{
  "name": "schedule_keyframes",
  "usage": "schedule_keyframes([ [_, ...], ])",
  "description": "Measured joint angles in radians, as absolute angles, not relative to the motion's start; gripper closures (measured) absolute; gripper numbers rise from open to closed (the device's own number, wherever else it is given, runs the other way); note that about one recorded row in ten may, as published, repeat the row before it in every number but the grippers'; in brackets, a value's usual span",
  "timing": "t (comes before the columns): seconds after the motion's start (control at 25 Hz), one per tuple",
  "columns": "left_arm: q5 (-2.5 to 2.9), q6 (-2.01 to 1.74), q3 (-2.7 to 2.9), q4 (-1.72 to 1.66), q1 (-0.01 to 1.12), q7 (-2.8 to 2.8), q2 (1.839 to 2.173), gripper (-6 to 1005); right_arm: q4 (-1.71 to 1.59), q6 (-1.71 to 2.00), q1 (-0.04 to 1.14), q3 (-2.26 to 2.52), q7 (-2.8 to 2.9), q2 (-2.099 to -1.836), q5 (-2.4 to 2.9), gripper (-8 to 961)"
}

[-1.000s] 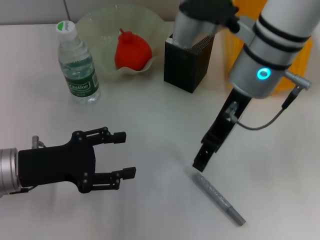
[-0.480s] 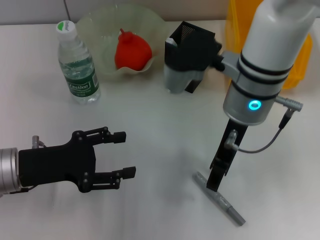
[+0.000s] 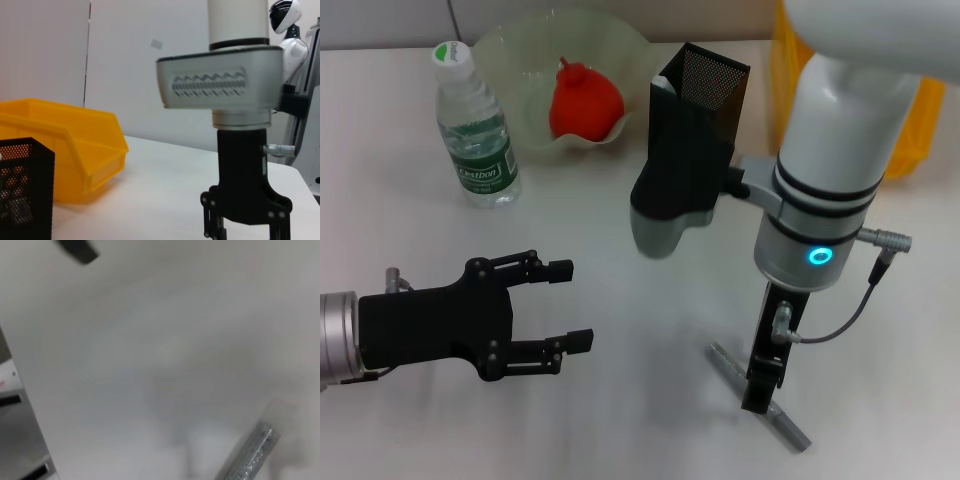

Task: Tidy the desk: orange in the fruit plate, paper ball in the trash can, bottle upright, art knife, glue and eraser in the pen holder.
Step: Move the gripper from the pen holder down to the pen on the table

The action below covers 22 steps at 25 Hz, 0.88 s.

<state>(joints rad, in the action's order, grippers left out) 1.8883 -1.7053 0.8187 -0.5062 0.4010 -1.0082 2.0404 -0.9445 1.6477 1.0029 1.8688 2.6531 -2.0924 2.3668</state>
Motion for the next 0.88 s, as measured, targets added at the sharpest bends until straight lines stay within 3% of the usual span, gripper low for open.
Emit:
schedule_keyframes([
  [0.88, 1.888, -1.711, 0.815, -0.505, 0.404, -1.014, 2.039, 197, -0.970, 1.593, 0.983, 1.934, 2.480, -2.092, 2.369, 336],
])
